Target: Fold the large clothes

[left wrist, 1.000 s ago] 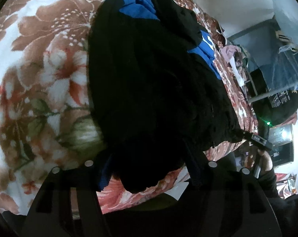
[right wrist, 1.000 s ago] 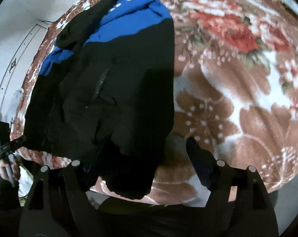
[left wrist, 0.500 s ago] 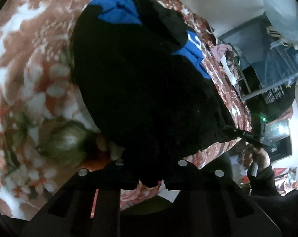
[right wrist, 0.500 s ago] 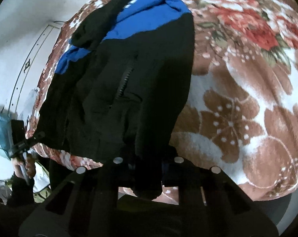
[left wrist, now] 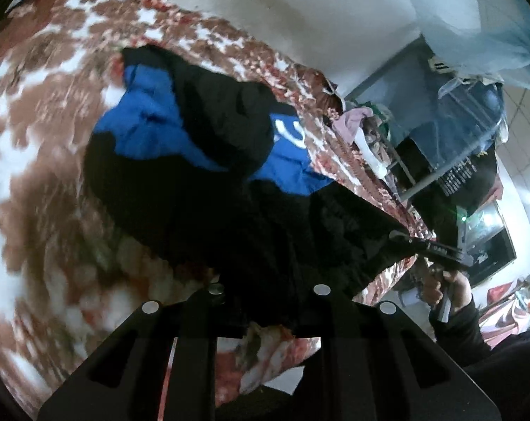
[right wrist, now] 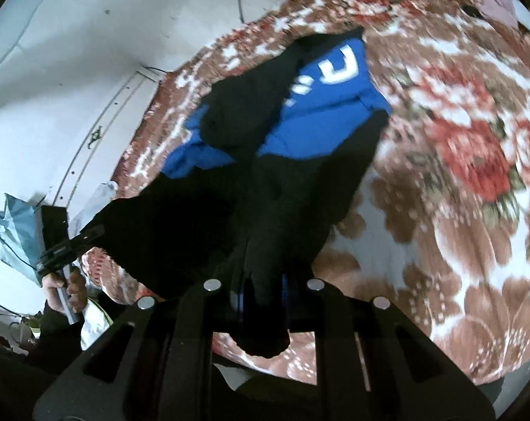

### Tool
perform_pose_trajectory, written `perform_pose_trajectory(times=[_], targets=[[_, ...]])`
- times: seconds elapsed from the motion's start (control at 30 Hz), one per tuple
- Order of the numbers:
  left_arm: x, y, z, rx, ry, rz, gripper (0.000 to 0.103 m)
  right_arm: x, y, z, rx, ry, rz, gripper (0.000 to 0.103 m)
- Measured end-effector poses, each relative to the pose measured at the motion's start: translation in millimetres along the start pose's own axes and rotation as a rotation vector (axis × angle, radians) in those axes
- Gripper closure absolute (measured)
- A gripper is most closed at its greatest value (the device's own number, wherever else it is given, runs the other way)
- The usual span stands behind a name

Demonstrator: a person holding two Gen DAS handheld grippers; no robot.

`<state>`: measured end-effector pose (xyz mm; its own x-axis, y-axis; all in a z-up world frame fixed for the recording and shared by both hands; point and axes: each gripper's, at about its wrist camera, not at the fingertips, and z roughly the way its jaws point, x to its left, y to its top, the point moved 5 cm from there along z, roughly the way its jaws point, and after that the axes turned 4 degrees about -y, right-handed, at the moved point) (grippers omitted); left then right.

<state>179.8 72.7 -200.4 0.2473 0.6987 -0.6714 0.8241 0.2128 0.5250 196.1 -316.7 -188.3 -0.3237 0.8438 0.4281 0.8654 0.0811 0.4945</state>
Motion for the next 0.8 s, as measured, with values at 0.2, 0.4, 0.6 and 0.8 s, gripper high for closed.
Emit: perform_pose_trajectory(times=[0.2,0.4,0.6,0.8], targets=[[-21.3,41.9,10.0,-0.020,-0.001,0.077,0.090,15.9,46.8,-9.2,-0.064,0.019,-0.014,0.088],[-33.3,110.0,10.4,-0.069,-0.020,0.135,0.090,26.4,120.4,-17.8,-0.150,0.033,-0.024,0.088],[-15.3,194.9,11.7,-0.120,-0.059,0.083,0.090,12.4,200.5,-7.6,-0.188,0.017,0.024,0.088],[21.8,263.4,33.4,-0.116,-0.059,0.011,0.090,-13.2,269.3,30.5,-0.151,0.026,0.099,0.088]])
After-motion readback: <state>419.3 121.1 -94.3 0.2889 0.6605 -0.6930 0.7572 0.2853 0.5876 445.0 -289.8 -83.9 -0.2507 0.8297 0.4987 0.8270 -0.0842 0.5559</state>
